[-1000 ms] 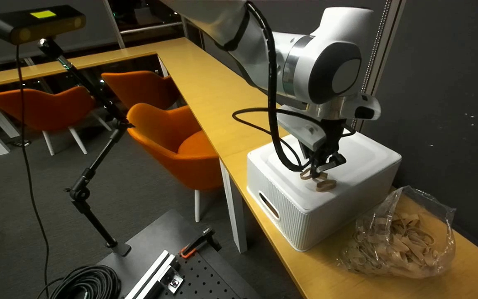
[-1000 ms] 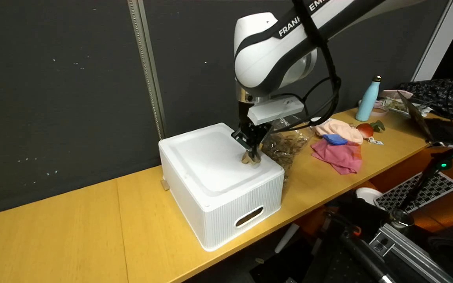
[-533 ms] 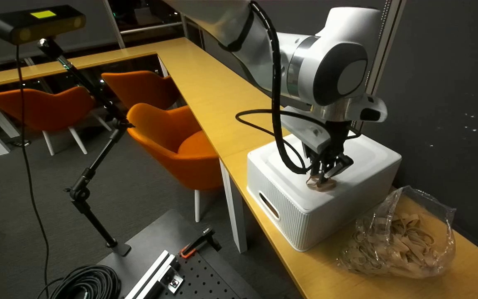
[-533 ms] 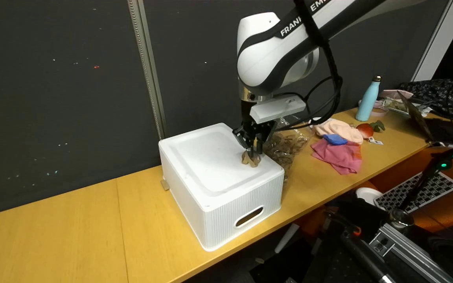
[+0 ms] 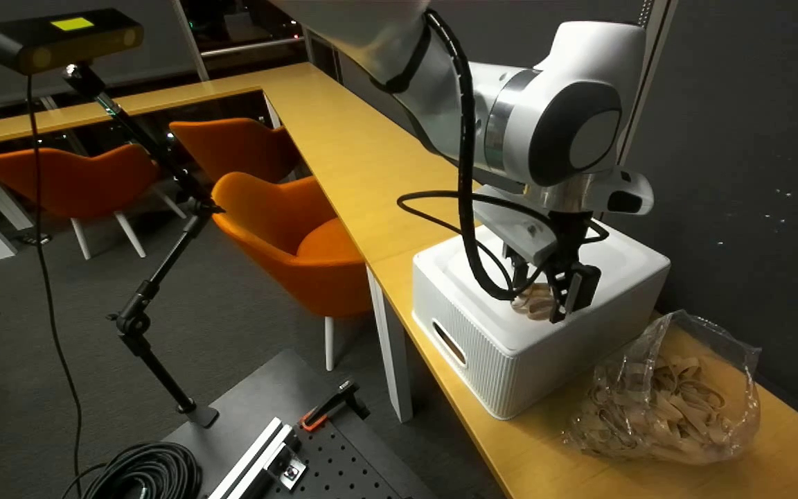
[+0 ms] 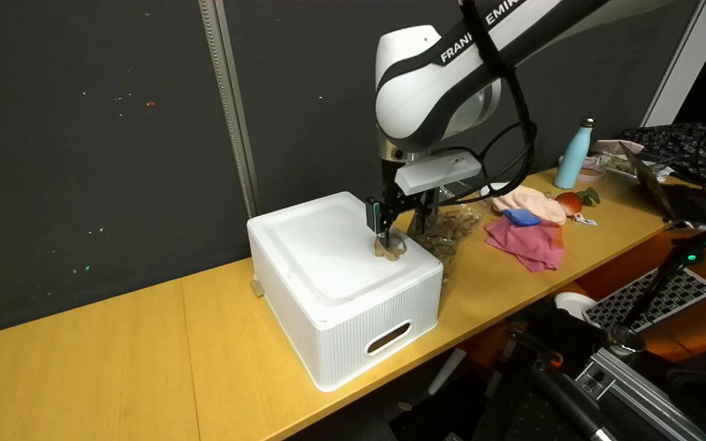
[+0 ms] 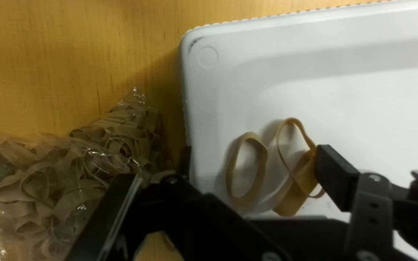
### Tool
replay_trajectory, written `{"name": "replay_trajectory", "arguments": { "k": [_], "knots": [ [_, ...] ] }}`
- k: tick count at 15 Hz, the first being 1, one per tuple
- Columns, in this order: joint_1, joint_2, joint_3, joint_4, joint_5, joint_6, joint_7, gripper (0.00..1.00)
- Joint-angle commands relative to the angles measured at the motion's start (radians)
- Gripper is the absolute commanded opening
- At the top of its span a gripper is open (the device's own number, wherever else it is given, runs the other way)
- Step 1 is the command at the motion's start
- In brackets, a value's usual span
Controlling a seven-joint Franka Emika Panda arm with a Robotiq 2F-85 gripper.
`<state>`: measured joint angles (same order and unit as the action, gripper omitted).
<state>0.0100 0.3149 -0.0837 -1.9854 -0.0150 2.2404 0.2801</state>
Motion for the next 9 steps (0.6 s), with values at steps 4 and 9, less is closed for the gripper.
{"name": "replay_trajectory", "arguments": {
  "k": [4,9],
  "knots": [
    [0.007,0.002,0.006,-0.019,-0.011,0.056,0.01,0.92],
    [0.007,0.02,0.006,-0.028,-0.009,0.083,0.01,0.92]
  ]
}}
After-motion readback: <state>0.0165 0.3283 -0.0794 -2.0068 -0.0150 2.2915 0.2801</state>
